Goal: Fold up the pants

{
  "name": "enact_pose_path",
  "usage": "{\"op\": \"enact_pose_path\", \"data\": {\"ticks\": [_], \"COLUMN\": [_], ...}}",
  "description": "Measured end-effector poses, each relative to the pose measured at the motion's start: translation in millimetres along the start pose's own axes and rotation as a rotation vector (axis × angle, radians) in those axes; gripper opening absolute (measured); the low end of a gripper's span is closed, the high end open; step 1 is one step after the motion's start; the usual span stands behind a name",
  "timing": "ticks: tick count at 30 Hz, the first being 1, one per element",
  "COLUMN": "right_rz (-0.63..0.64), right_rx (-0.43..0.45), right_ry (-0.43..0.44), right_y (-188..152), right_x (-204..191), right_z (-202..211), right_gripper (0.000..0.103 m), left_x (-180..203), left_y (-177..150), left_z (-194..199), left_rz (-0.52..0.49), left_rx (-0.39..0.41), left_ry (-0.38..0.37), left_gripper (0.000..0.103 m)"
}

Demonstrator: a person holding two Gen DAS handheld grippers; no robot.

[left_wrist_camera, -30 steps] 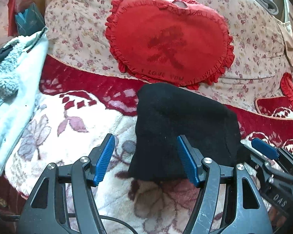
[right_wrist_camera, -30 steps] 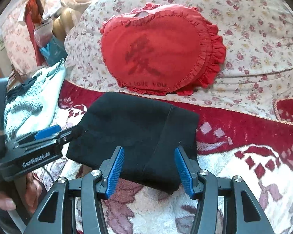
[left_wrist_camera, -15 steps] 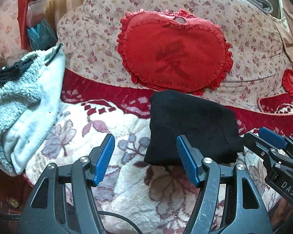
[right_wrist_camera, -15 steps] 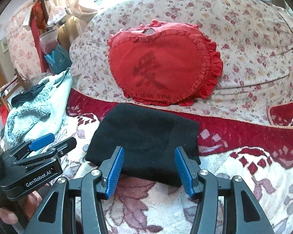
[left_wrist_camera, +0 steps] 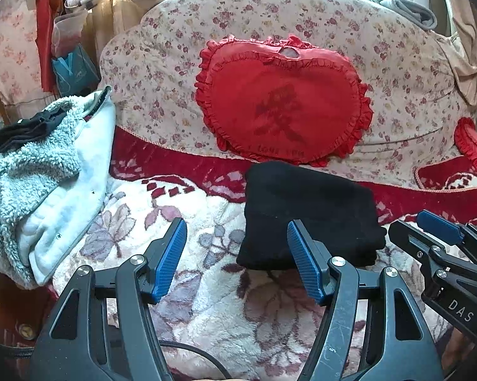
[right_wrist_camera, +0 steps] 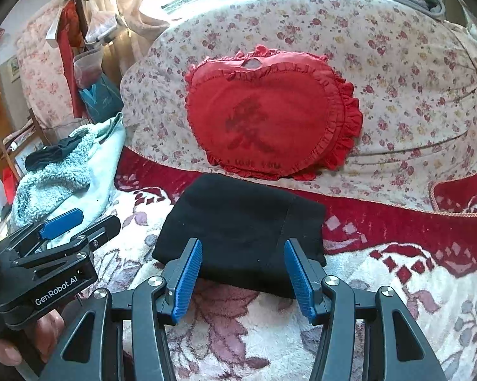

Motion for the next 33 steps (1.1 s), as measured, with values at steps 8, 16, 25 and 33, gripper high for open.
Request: {"op": "enact_pose_path", "data": {"ticks": [8, 16, 25, 33], "right_rz": [0.003, 0.005, 0.006, 0.011], "right_rx": [0.006, 0.0, -0.007, -0.021], "right_ry": [-0.001, 0.002, 0.006, 0.013], "right_y": [1.3, 1.0, -0.5, -3.4], "right_x": [2.8, 3.0, 2.9, 0.9], "right_z": [5.6, 4.9, 3.1, -1.7], "right_gripper": [0.052, 0.052, 0.052, 0.052], "left_x": [4.8, 7.0, 8.0, 5.3], "left_y": [1.3, 1.5, 0.7, -0.4], "left_z": [5.5, 8.4, 9.5, 8.7], "left_rz": [-0.01, -0.026, -0.027, -0.027], "left_rx": [0.01, 0.015, 0.018, 0.014], "left_ry": [0.004, 0.017, 0.023, 0.023], "left_gripper": [0.067, 0.067, 0.067, 0.067]}}
Point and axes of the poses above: each gripper's, at about its wrist camera, not at the fingertips, and z roughly against the way its jaws point, x to its right, y to its top, the point moved 7 cm from there along -z, roughly the way its jaws point, and after that the axes turned 13 degrees about -y, right-handed, at the moved point
